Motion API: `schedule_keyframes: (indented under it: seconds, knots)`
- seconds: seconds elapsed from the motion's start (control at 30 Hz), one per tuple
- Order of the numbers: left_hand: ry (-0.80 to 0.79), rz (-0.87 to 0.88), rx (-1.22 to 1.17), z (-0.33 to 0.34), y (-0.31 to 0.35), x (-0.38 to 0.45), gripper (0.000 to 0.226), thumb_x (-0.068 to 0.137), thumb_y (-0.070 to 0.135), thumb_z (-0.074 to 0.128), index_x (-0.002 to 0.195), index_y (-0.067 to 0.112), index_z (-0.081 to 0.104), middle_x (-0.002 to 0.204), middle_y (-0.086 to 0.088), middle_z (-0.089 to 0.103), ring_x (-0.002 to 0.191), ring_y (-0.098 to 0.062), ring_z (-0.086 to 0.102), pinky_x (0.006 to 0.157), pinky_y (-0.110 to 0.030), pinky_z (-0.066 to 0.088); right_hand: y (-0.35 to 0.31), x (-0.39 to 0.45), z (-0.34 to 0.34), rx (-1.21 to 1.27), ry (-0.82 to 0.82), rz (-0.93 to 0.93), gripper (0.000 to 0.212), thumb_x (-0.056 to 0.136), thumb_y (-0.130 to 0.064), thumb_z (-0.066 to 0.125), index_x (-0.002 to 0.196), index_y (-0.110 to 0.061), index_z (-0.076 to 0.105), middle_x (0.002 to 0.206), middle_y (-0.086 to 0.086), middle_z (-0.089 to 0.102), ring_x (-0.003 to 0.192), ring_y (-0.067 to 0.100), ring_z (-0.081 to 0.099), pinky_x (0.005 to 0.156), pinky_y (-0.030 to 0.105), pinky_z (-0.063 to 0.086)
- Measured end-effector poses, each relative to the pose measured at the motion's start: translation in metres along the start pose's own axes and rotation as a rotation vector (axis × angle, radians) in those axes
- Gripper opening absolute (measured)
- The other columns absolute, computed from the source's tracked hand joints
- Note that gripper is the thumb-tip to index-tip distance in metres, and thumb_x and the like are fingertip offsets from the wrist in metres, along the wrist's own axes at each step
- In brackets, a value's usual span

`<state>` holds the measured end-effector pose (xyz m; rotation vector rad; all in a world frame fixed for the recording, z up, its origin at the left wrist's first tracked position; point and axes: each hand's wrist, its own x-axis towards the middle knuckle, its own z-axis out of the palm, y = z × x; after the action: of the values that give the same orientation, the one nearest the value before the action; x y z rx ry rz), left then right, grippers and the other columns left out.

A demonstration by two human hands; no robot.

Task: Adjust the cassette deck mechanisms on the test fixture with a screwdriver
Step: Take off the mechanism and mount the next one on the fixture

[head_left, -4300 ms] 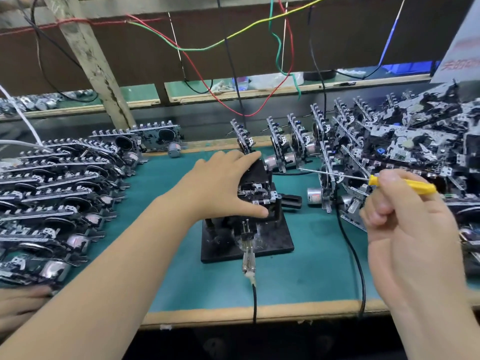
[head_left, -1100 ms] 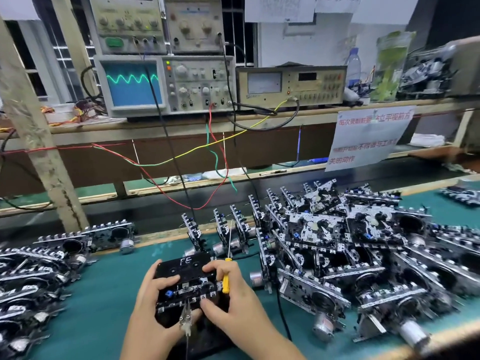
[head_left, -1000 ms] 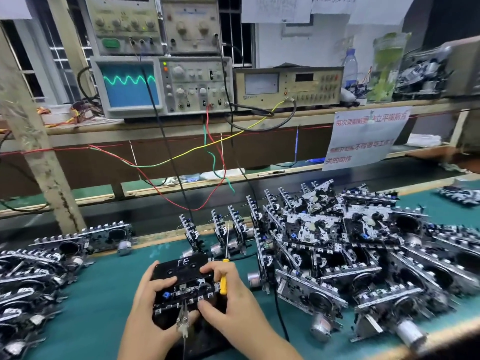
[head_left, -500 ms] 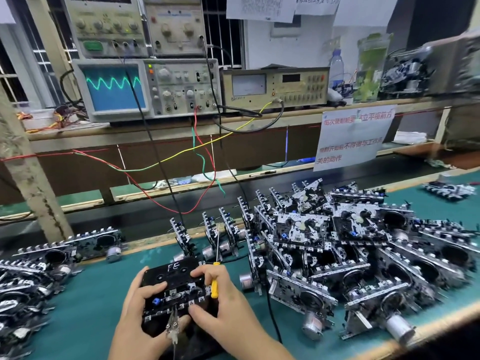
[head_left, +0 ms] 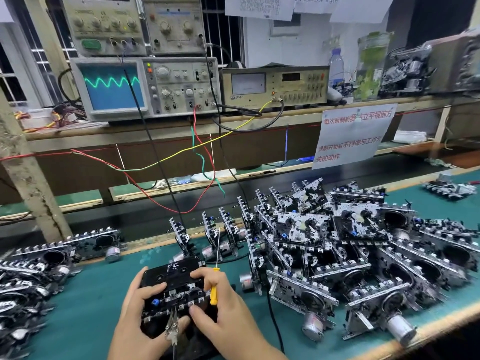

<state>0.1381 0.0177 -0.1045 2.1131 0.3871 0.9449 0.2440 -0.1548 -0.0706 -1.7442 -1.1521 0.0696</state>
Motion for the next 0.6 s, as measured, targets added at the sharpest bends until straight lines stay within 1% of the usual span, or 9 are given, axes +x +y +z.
schedule_keyframes:
  seconds: [0.13, 0.2, 0.23, 0.27, 0.33, 0.37, 0.43, 0.53, 0.6]
  knots:
    - [0.006, -0.004, -0.036, 0.001, 0.003, -0.001, 0.082, 0.047, 0.061, 0.086, 0.123, 0.044, 0.060, 0.155, 0.026, 0.035, 0.135, -0.016, 0.051, 0.103, -0.050, 0.046, 0.006, -0.002, 0.007, -0.072, 0.020, -0.089, 0.029, 0.096, -0.037, 0.052, 0.105, -0.038, 0.024, 0.152, -0.035, 0.026, 0.127, -0.005, 0.044, 0.093, 0.025, 0.036]
    - [0.006, -0.011, -0.039, 0.001, 0.005, -0.002, 0.082, 0.047, 0.061, 0.085, 0.123, 0.045, 0.060, 0.155, 0.027, 0.034, 0.136, -0.016, 0.050, 0.105, -0.052, 0.045, 0.008, -0.003, 0.009, -0.069, 0.045, -0.124, 0.032, 0.095, -0.032, 0.053, 0.107, -0.034, 0.024, 0.160, -0.030, 0.016, 0.137, -0.007, 0.035, 0.097, 0.023, 0.035]
    - [0.006, -0.013, -0.035, 0.001, 0.006, -0.002, 0.082, 0.048, 0.061, 0.085, 0.124, 0.045, 0.060, 0.155, 0.028, 0.034, 0.136, -0.016, 0.050, 0.105, -0.052, 0.045, 0.009, -0.003, 0.009, -0.060, 0.055, -0.132, 0.033, 0.094, -0.031, 0.054, 0.108, -0.034, 0.024, 0.163, -0.028, 0.011, 0.142, -0.006, 0.030, 0.101, 0.024, 0.036]
    - [0.007, -0.016, -0.029, 0.001, 0.007, -0.002, 0.083, 0.048, 0.061, 0.085, 0.125, 0.045, 0.059, 0.155, 0.029, 0.034, 0.137, -0.016, 0.049, 0.106, -0.052, 0.045, 0.009, -0.003, 0.010, -0.057, 0.061, -0.135, 0.035, 0.094, -0.031, 0.055, 0.108, -0.033, 0.024, 0.164, -0.027, 0.006, 0.145, -0.006, 0.026, 0.104, 0.028, 0.037]
    - [0.006, -0.027, -0.014, 0.000, 0.008, -0.002, 0.083, 0.049, 0.059, 0.090, 0.125, 0.047, 0.058, 0.155, 0.031, 0.033, 0.138, -0.014, 0.048, 0.106, -0.050, 0.044, 0.010, -0.003, 0.011, -0.072, 0.071, -0.134, 0.037, 0.093, -0.033, 0.056, 0.108, -0.034, 0.023, 0.165, -0.027, 0.002, 0.144, -0.010, 0.024, 0.104, 0.037, 0.042]
    - [0.003, -0.034, -0.004, 0.000, 0.008, -0.002, 0.084, 0.049, 0.057, 0.094, 0.124, 0.048, 0.058, 0.155, 0.032, 0.032, 0.138, -0.014, 0.047, 0.106, -0.050, 0.044, 0.010, -0.003, 0.011, -0.080, 0.076, -0.133, 0.037, 0.092, -0.034, 0.057, 0.108, -0.034, 0.023, 0.165, -0.027, 0.001, 0.142, -0.012, 0.024, 0.103, 0.039, 0.043]
    - [0.004, -0.045, 0.002, -0.001, 0.009, -0.003, 0.082, 0.050, 0.051, 0.093, 0.124, 0.049, 0.058, 0.154, 0.033, 0.032, 0.138, -0.014, 0.046, 0.106, -0.049, 0.043, 0.010, -0.004, 0.011, -0.086, 0.082, -0.129, 0.038, 0.092, -0.034, 0.057, 0.109, -0.035, 0.023, 0.165, -0.027, 0.002, 0.140, -0.013, 0.026, 0.102, 0.039, 0.044]
    - [0.005, -0.048, -0.008, -0.001, 0.011, -0.004, 0.081, 0.052, 0.035, 0.097, 0.122, 0.047, 0.059, 0.154, 0.031, 0.033, 0.137, -0.015, 0.048, 0.103, -0.047, 0.044, 0.010, -0.004, 0.011, -0.082, 0.096, -0.114, 0.040, 0.092, -0.036, 0.058, 0.109, -0.038, 0.022, 0.163, -0.028, 0.007, 0.142, -0.006, 0.030, 0.100, 0.035, 0.044]
    - [0.001, -0.042, -0.006, -0.001, 0.012, -0.004, 0.082, 0.051, 0.036, 0.099, 0.122, 0.046, 0.059, 0.154, 0.030, 0.034, 0.136, -0.015, 0.049, 0.103, -0.050, 0.045, 0.010, -0.005, 0.010, -0.079, 0.115, -0.097, 0.042, 0.091, -0.037, 0.058, 0.110, -0.042, 0.021, 0.159, -0.030, 0.013, 0.139, -0.002, 0.036, 0.096, 0.032, 0.045]
